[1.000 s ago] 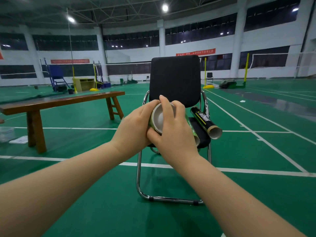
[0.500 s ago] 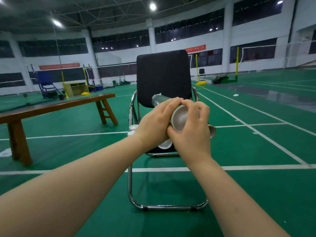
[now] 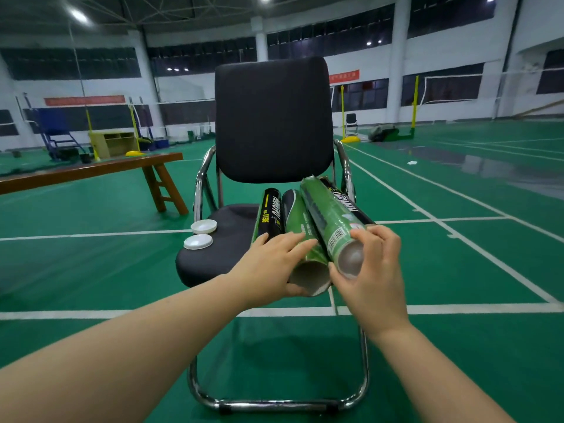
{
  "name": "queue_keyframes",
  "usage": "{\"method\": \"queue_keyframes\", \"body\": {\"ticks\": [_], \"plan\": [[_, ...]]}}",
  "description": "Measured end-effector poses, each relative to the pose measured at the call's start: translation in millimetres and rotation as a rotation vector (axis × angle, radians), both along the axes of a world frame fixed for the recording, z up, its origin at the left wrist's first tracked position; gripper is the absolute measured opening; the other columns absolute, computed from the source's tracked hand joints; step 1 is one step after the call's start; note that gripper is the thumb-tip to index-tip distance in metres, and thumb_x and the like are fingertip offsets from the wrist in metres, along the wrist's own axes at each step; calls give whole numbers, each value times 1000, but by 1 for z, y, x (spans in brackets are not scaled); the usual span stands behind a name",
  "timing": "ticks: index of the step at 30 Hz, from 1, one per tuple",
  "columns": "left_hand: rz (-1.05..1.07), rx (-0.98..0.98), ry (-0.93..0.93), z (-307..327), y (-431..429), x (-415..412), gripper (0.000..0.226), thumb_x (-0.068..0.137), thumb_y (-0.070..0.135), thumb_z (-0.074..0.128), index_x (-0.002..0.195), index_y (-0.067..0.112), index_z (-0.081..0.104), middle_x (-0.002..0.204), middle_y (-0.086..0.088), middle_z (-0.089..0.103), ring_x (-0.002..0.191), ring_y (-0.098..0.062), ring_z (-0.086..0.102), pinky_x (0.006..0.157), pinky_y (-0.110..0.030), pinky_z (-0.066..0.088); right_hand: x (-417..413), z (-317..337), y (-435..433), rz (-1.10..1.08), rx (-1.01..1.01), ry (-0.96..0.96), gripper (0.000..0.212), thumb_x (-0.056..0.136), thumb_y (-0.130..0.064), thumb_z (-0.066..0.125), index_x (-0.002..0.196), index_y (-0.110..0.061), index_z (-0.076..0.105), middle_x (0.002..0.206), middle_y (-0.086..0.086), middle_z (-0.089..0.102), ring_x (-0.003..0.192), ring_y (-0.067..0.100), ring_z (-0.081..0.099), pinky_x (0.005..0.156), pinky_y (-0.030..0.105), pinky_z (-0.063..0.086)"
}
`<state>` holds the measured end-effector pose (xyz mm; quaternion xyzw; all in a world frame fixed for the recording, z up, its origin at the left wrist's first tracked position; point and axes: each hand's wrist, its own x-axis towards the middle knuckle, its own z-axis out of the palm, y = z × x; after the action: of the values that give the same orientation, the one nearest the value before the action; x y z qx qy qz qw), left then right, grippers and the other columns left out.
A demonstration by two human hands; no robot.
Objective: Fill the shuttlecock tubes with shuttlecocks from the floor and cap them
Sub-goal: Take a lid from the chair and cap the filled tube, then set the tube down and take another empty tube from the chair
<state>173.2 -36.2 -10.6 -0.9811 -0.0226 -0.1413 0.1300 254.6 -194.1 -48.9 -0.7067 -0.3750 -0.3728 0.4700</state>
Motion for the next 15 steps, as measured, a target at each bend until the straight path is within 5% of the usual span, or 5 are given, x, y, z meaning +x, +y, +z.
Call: {"method": "queue_keyframes", "body": {"ticks": [5,10,15], "plan": [[41,-49,-101,-9,5,22,69,90,50,50,148,29,20,154,6,25,138,-14,30,106,-34,27,34,-20,18,15,-56,-14,66,69,-13,78,120,-20,35,125,2,28,114,36,44,95,43,46],[37,-84,-158,-17,10,27,59,86,37,26,141,23,40,142,-2,45,119,-24,52,92,-38,39,51,-31,29,-52,-192,-73,74,72,-14,76,129,-18,29,131,4,25,118,38,38,89,45,47],[70,-105,-136,-10,13,24,50,96,23,28,146,26,28,151,2,32,132,-19,38,107,-38,21,59,-42,37,-126,-403,-69,91,60,-2,76,137,-13,29,137,12,30,124,33,32,98,49,42]]}}
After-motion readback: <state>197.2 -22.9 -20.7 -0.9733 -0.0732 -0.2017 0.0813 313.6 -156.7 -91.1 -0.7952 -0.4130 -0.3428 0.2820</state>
